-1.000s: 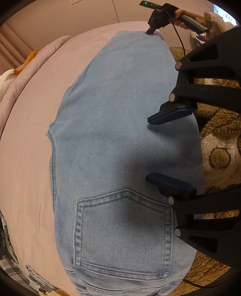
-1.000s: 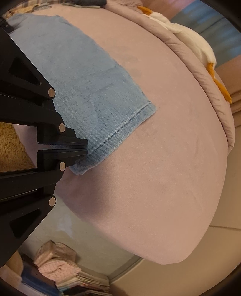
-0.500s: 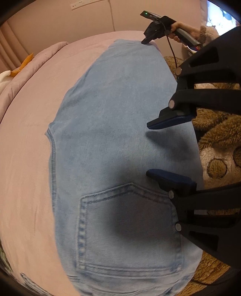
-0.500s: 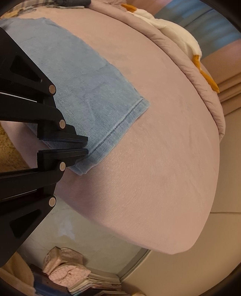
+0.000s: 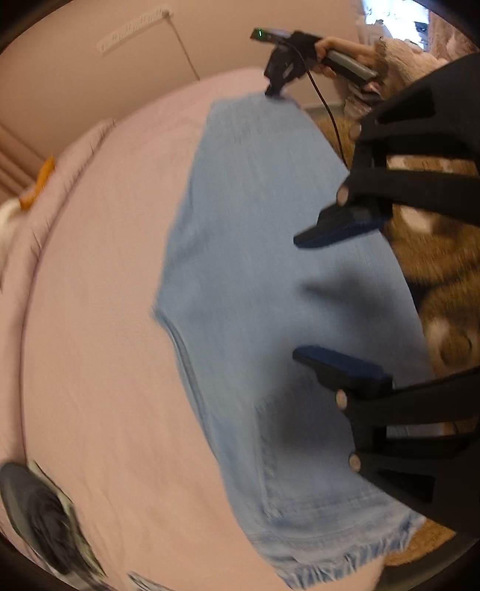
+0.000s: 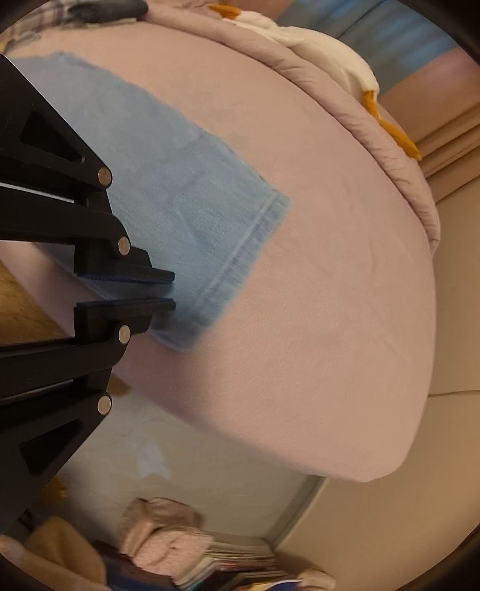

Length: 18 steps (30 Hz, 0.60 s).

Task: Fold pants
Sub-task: 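Smooth the jeans with the left gripper while the right gripper grasps the hem corner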

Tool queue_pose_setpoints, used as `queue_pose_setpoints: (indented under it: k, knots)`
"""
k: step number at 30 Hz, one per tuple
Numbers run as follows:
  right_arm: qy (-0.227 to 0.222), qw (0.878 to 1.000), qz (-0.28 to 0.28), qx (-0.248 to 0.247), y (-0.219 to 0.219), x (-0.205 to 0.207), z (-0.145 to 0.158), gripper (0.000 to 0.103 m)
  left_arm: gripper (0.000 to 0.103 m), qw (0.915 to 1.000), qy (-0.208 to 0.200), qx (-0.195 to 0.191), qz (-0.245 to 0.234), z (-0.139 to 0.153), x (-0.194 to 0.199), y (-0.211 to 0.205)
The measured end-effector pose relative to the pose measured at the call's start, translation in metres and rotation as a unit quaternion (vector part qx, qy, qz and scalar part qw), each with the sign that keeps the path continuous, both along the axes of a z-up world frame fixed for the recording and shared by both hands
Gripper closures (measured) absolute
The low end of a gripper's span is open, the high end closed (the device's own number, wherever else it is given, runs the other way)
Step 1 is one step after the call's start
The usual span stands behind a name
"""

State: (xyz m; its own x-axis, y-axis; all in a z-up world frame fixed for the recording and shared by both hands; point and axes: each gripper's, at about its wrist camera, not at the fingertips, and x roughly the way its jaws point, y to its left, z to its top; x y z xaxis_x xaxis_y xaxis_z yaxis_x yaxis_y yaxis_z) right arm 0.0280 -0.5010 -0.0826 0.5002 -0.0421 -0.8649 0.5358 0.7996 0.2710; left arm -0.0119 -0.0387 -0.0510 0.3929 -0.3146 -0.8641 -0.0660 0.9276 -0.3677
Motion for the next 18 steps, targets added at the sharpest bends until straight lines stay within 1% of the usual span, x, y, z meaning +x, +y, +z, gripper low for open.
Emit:
queue_pose_setpoints:
  k: [1,2,3,4,5,8,10,11,12,13,14,16,17,18]
  knots:
    - [-0.003,1.0,0.002,0.002,0.002,-0.003,0.004,0.074,0.034,0.9997,-0.019,-0.011,-0.012,0.006,0.003,-0.012]
    - [-0.009,1.0,0.002,0.002,0.004,-0.007,0.007,0.052,0.033,0.9992,-0.03,-0.014,-0.022,0.01,0.003,-0.019]
    - [-0.015,1.0,0.002,0.001,0.005,-0.01,0.01,0.044,0.032,0.9985,-0.038,-0.011,-0.037,0.013,0.005,-0.03]
    - [-0.021,1.0,0.003,-0.001,0.007,-0.014,0.013,0.04,0.032,0.9977,-0.044,-0.005,-0.052,0.016,0.007,-0.04]
    - [-0.023,1.0,0.01,-0.003,0.009,-0.016,0.015,0.04,0.03,0.9964,-0.05,0.0,-0.068,0.018,0.008,-0.052]
    - [-0.019,1.0,0.018,-0.004,0.006,-0.022,0.014,0.04,0.029,0.9939,-0.056,0.0,-0.095,0.016,0.012,-0.074]
    - [-0.024,1.0,0.01,-0.002,0.001,-0.025,0.014,0.04,0.031,0.993,-0.047,-0.012,-0.108,0.009,0.017,-0.084]
    - [-0.029,1.0,0.003,0.004,-0.005,-0.027,0.012,0.04,0.034,0.9927,-0.037,-0.022,-0.113,0.0,0.02,-0.089]
    - [-0.032,0.999,-0.005,0.012,-0.01,-0.027,0.01,0.04,0.05,0.9928,-0.021,-0.025,-0.115,-0.009,0.023,-0.095]
    - [-0.032,0.999,-0.014,0.023,-0.016,-0.027,0.005,0.04,0.059,0.9923,0.007,-0.025,-0.121,-0.024,0.028,-0.103]
    - [-0.033,0.999,-0.017,0.031,-0.02,-0.026,0.003,0.04,0.071,0.9911,0.032,-0.029,-0.126,-0.038,0.031,-0.108]
    - [-0.038,0.998,-0.015,0.044,-0.024,-0.024,-0.002,0.04,0.074,0.9904,0.059,-0.039,-0.118,-0.053,0.035,-0.113]
    - [-0.045,0.998,-0.012,0.049,-0.025,-0.023,-0.004,0.043,0.077,0.9914,0.063,-0.041,-0.107,-0.062,0.037,-0.113]
    - [-0.05,0.997,-0.008,0.051,-0.026,-0.021,-0.006,0.049,0.079,0.9919,0.064,-0.047,-0.1,-0.066,0.038,-0.111]
